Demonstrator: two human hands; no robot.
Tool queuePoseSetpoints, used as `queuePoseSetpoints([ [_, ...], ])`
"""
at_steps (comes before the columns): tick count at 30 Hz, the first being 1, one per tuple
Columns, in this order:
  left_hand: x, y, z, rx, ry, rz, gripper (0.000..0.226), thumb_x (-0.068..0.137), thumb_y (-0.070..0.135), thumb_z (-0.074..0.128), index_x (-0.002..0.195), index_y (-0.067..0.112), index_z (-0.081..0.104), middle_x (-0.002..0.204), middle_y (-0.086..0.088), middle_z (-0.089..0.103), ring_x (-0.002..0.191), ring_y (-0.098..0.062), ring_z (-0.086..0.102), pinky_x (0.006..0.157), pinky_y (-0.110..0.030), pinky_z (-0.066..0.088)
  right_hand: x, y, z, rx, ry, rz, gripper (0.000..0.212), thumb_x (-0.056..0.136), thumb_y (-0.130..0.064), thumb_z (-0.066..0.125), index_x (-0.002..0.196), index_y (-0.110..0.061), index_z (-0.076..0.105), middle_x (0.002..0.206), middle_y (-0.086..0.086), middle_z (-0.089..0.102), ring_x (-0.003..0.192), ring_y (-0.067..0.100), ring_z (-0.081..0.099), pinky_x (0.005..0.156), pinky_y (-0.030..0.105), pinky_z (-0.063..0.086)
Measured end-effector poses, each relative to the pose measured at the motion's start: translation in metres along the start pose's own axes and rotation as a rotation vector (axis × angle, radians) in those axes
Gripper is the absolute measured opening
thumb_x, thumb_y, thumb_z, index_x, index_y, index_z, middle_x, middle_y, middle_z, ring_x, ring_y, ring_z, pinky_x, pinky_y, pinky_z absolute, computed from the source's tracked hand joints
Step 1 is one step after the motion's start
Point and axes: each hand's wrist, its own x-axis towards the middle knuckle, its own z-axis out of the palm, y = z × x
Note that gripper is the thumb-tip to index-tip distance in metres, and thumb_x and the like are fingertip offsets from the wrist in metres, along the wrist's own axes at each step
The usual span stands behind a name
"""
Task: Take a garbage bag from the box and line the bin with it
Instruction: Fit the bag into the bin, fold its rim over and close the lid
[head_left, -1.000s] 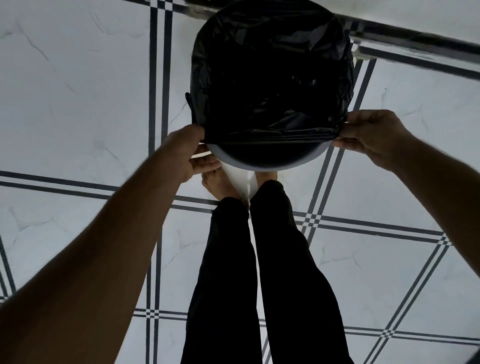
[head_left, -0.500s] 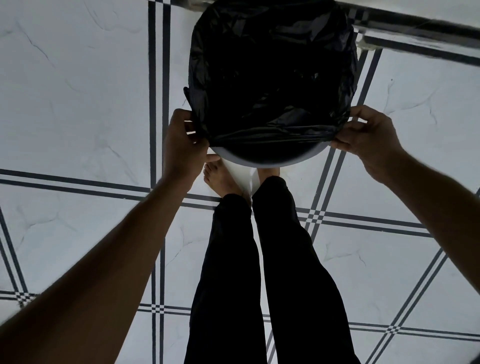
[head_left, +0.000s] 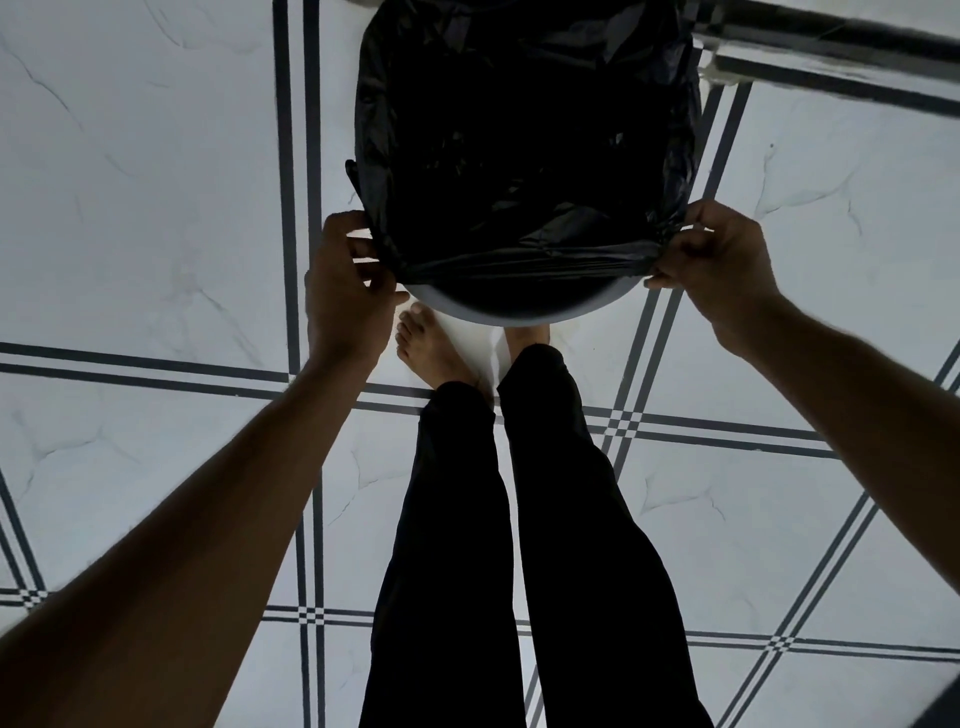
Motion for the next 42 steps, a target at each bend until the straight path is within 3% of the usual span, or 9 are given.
queuePoseSetpoints([
  [3, -0.003, 0.001, 0.001, -0.054, 0.084, -0.044, 0.043, 0.086, 0.014, 0.074, 0.116, 0.022, 0.044, 0.093, 0.008, 0.061, 0.069, 0.001, 0.067, 0.065, -0.022, 0.06, 0.0, -0.004, 0.0, -0.016, 0.025, 0.05, 0.037, 0.081, 0.018, 0.057, 0.081, -0.019, 0.06, 0.06, -0.008, 0.07, 0.06, 0.009, 0.068, 0.058, 0.026, 0.058],
  [7, -0.01, 0.003, 0.009, 0.011, 0.178, -0.068, 0.026, 0.088, 0.011, 0.06, 0.08, 0.035, 0.067, 0.09, 0.013, 0.072, 0.089, -0.013, 0.072, 0.079, -0.041, 0.062, -0.013, -0.012, 0.012, 0.128, 0.149, 0.106, 0.039, 0.08, 0.017, 0.037, 0.07, -0.014, 0.059, 0.064, -0.002, 0.066, 0.058, 0.012, 0.064, 0.057, 0.027, 0.056],
  [12, -0.013, 0.02, 0.026, -0.13, 0.321, -0.294, 0.029, 0.08, 0.04, 0.063, 0.053, 0.029, 0.06, 0.063, 0.009, 0.067, 0.075, -0.017, 0.071, 0.079, -0.044, 0.061, -0.03, -0.01, 0.021, 0.256, 0.225, 0.111, 0.014, 0.09, -0.021, 0.066, 0.094, -0.009, 0.071, 0.083, 0.003, 0.07, 0.077, 0.013, 0.068, 0.068, 0.022, 0.055],
  [16, -0.018, 0.028, 0.034, -0.073, 0.295, -0.35, 0.034, 0.087, 0.05, 0.066, 0.074, 0.018, 0.064, 0.095, -0.012, 0.075, 0.094, -0.03, 0.07, 0.088, -0.045, 0.056, -0.039, -0.003, 0.033, 0.315, 0.424, 0.085, 0.022, 0.077, -0.007, 0.078, 0.092, -0.014, 0.063, 0.082, 0.006, 0.061, 0.076, 0.02, 0.068, 0.069, 0.031, 0.06],
  [23, -0.023, 0.03, 0.041, -0.161, 0.397, -0.459, 0.02, 0.085, 0.012, 0.073, 0.104, 0.017, 0.077, 0.11, 0.003, 0.075, 0.109, -0.015, 0.068, 0.096, -0.025, 0.049, -0.048, -0.003, 0.047, 0.496, 0.458, 0.248, 0.033, 0.083, -0.001, 0.072, 0.093, -0.018, 0.046, 0.081, 0.013, 0.061, 0.075, 0.02, 0.068, 0.073, 0.035, 0.062],
  [29, -0.024, 0.018, 0.042, -0.209, 0.432, -0.411, 0.026, 0.082, 0.002, 0.071, 0.102, 0.017, 0.076, 0.104, 0.005, 0.075, 0.084, 0.002, 0.067, 0.09, -0.028, 0.057, -0.048, -0.005, 0.04, 0.586, 0.28, 0.433, 0.009, 0.089, -0.005, 0.069, 0.087, -0.005, 0.06, 0.071, 0.006, 0.065, 0.063, 0.014, 0.069, 0.079, 0.035, 0.061],
  [32, -0.028, 0.017, 0.041, -0.224, 0.402, -0.374, 0.028, 0.082, -0.001, 0.069, 0.106, 0.013, 0.074, 0.104, 0.004, 0.074, 0.066, 0.019, 0.06, 0.073, -0.006, 0.051, -0.047, -0.006, 0.039, 0.557, 0.26, 0.414, 0.016, 0.092, -0.004, 0.063, 0.077, -0.009, 0.06, 0.073, 0.005, 0.065, 0.069, 0.015, 0.068, 0.084, 0.038, 0.061],
  [37, -0.032, 0.018, 0.037, -0.319, 0.404, -0.414, 0.036, 0.077, -0.006, 0.069, 0.103, 0.017, 0.059, 0.091, 0.01, 0.068, 0.07, 0.005, 0.067, 0.083, -0.033, 0.061, -0.048, -0.003, 0.048, 0.619, 0.262, 0.365, 0.015, 0.094, -0.008, 0.059, 0.081, -0.012, 0.053, 0.091, 0.01, 0.066, 0.084, 0.021, 0.069, 0.083, 0.036, 0.061],
  [42, -0.026, 0.012, 0.042, -0.353, 0.366, -0.539, 0.035, 0.08, 0.002, 0.073, 0.108, 0.017, 0.059, 0.089, 0.008, 0.07, 0.092, -0.018, 0.072, 0.09, -0.037, 0.059, -0.052, 0.013, 0.048, 0.673, 0.466, 0.423, 0.009, 0.095, -0.001, 0.05, 0.09, -0.002, 0.057, 0.079, 0.012, 0.061, 0.063, 0.018, 0.069, 0.064, 0.028, 0.059],
])
